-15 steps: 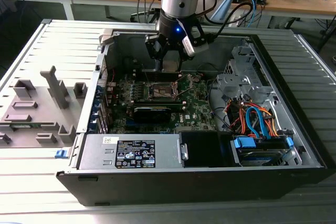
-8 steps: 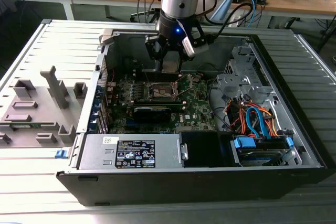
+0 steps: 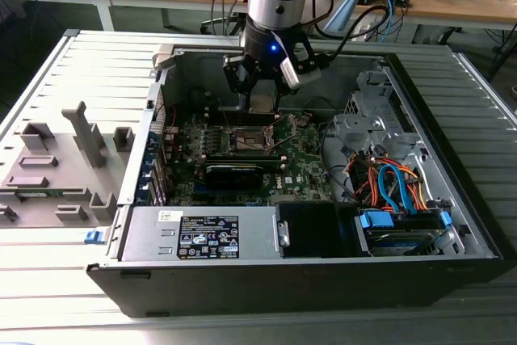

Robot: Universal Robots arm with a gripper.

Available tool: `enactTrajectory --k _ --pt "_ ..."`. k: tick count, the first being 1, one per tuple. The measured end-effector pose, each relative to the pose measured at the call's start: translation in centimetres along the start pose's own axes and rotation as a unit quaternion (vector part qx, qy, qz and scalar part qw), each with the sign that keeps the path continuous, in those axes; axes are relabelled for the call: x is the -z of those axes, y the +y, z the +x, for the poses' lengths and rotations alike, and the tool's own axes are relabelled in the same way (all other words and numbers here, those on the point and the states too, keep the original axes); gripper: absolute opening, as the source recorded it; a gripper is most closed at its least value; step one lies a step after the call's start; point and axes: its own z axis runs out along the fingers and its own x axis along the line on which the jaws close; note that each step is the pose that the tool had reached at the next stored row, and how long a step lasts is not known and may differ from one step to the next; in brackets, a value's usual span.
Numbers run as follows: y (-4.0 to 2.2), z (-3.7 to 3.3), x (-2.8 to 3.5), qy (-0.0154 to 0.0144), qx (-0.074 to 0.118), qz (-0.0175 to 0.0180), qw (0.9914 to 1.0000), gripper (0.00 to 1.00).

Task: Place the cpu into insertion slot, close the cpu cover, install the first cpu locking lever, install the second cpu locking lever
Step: 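Place the cpu into insertion slot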

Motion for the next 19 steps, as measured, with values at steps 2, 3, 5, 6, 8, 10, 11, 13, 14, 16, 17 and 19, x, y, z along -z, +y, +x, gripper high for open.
enactTrajectory --k 2,3,5,6,8,10,11,13,14,16,17,19 --pt "-0.04 0.0 -0.01 0.0 0.0 0.0001 1.0 0.55" --pt "-0.08 0.01 -0.03 0.0 0.0 0.0 1.0 0.55" --pt "-0.11 0.0 -0.04 0.0 0.0 0.0001 1.0 0.55" --pt "-0.13 0.0 -0.05 0.0 0.0 0.0 1.0 0.55" --pt "-0.17 0.0 -0.08 0.0 0.0 0.0 1.0 0.55" --pt "-0.19 0.0 -0.09 0.0 0.0 0.0 1.0 0.55" --pt "-0.2 0.01 -0.1 0.0 0.0 0.0 1.0 0.55" --pt "-0.23 0.01 -0.11 0.0 0.0 0.0 1.0 0.55" --pt "-0.24 0.0 -0.12 0.0 0.0 0.0 1.0 0.55" --pt "-0.25 0.01 -0.13 0.0 0.0 0.0 1.0 0.55" --pt "-0.27 0.0 -0.14 0.0 0.0 0.0 1.0 0.55" --pt "-0.28 0.01 -0.16 0.0 0.0 0.0001 1.0 0.55"
